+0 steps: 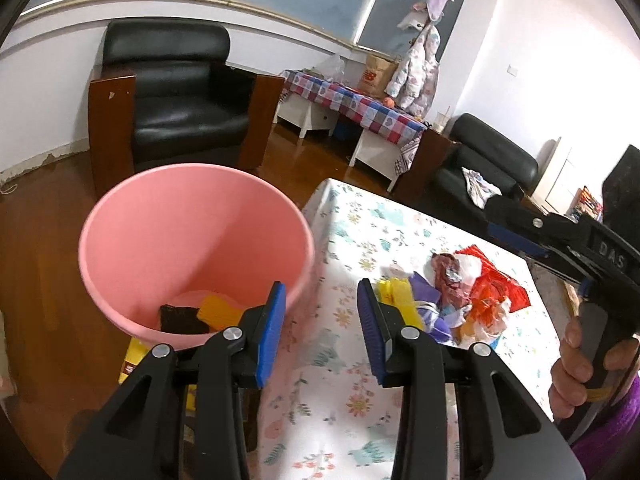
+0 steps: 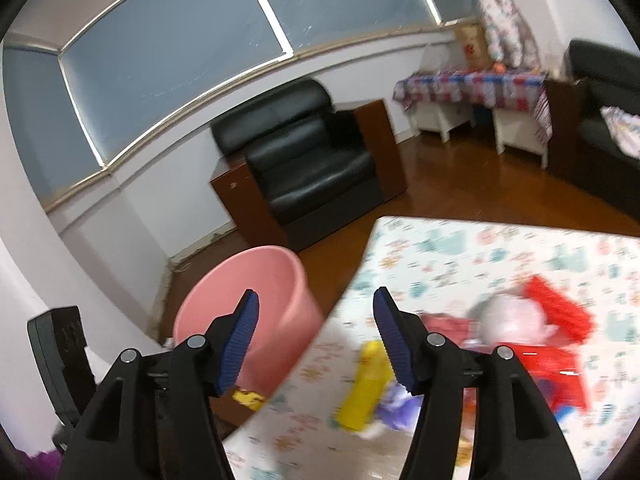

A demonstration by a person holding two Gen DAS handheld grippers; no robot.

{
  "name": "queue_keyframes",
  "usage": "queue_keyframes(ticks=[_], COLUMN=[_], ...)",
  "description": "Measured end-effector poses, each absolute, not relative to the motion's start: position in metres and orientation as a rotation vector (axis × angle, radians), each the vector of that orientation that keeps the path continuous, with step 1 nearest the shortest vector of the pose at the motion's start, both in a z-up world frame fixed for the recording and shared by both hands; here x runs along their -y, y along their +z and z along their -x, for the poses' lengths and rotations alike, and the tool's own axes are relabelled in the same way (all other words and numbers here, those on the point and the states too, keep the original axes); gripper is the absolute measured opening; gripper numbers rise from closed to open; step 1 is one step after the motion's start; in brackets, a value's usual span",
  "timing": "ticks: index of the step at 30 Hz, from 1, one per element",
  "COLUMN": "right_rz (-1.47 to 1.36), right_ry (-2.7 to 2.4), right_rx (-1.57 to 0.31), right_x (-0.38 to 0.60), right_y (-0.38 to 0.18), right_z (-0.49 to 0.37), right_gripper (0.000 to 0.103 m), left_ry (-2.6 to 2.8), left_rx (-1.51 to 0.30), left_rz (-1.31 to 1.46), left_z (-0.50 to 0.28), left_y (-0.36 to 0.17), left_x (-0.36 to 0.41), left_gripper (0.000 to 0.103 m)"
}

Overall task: Collect trash
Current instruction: 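Return to the table and grasp the yellow plastic bag with the left gripper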

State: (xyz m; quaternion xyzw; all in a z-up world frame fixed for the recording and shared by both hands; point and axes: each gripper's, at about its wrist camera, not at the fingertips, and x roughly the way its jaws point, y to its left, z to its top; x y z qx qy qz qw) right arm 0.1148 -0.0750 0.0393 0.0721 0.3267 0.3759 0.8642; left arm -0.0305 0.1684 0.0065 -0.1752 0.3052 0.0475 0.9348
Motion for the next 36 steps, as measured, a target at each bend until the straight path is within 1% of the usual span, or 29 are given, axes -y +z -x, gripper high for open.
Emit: queue_keyframes(ticks=[5,11,19,30,31,32,33,35,36], right_rz=[-0.157,-0.129,-0.128,-0.184,-0.183,-0.183,-0.186,-0.193,-0.196], right_ry=[0.724,0.658,0.596,0.587,0.586,0.584,0.584,0.582,0.581], right_rx=[-0.667,-0.667,-0.683,-0.690,-0.689,-0.690,-0.690,-0.691,-0.692], right_x=[0.114,0.149,0.183,0.209,0.209,0.211,0.211,0.213,0.213], right_y=[0.040,0.028,0.009,0.001,0.001,0.000,0.000,-0.001,-0.001], right_z=[-0.108,-0.097,-0.088,-0.090,-0.090,-0.090,-0.091,-0.093,-0.093], right_gripper=[0.060,0.060,0.060,0.060,0.060,0.060,0.060,0.060,0.060], left_ry=[0.019,-0.061,-0.100,-0.041,-0.037,-0.038,-0.040,-0.042,-0.043], left_rx=[-0.650,-0.676,-0.767,-0.852,-0.856,-0.859,-0.863,-0.865,-0.863], left_rz=[0.340,0.302,0.233,0.172,0.170,0.170,0.170,0.172,0.173], left_z=[0.022,0.014,-0.011,-0.038,-0.039,-0.040,-0.041,-0.041,-0.041], left_y=[0.008,0.006,-0.015,-0.046,-0.048,-0.050,-0.051,-0.052,-0.052], left_x=[-0.147,-0.119,-0.088,-0.076,-0.076,-0.075,-0.075,-0.075,-0.075], left_gripper=[0.037,0.037,0.037,0.037,0.036,0.030,0.027,0.017,0.015])
